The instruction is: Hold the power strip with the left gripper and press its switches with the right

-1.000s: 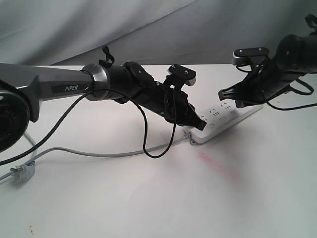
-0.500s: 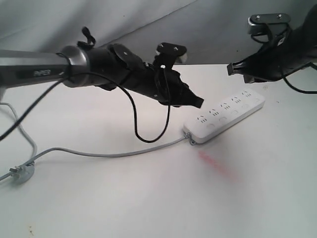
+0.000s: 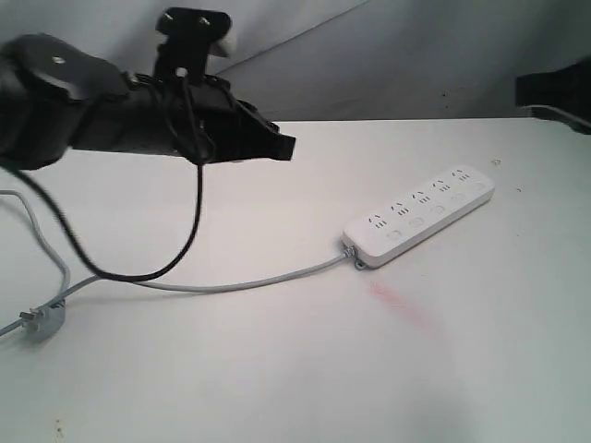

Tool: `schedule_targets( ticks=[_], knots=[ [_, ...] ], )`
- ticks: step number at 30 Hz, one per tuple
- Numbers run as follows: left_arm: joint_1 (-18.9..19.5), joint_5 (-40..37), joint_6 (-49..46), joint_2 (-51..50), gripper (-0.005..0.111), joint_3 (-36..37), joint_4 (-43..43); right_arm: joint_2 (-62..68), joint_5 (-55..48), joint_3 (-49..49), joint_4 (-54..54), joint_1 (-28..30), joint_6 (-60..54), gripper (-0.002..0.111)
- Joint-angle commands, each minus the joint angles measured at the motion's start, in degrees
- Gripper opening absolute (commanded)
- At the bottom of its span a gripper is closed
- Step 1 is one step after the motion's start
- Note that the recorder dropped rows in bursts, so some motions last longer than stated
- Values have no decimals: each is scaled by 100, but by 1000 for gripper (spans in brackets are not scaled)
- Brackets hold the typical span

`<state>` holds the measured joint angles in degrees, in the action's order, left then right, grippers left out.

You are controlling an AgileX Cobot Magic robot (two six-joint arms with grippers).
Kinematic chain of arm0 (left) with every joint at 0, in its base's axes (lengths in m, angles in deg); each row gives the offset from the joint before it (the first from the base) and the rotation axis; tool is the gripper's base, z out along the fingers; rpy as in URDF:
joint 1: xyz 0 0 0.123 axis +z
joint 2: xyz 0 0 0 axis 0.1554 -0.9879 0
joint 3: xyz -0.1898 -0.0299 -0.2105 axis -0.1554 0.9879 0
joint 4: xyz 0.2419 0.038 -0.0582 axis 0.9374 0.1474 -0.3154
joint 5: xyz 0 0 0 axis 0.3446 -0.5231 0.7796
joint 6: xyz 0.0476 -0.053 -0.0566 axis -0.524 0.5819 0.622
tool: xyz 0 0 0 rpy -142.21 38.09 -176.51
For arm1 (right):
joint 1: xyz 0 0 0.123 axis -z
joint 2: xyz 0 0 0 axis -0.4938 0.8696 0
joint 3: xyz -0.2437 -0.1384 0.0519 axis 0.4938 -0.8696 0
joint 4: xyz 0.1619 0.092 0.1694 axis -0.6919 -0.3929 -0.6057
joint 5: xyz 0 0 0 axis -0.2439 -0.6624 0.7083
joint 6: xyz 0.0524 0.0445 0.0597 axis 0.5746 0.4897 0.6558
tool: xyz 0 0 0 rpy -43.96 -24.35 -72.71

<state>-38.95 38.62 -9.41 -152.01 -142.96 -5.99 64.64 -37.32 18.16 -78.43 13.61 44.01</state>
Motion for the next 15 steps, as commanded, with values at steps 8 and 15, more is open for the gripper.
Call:
schedule_targets(
  ticks=[8, 15],
  knots=[
    [9, 1285, 80, 2774, 0, 2012, -371, -2965, 255, -1371, -60, -5, 278, 0],
    [9, 2038, 187, 4283, 0, 3332, -473, -4374, 706, -2459, 7, -5, 430, 0]
  ],
)
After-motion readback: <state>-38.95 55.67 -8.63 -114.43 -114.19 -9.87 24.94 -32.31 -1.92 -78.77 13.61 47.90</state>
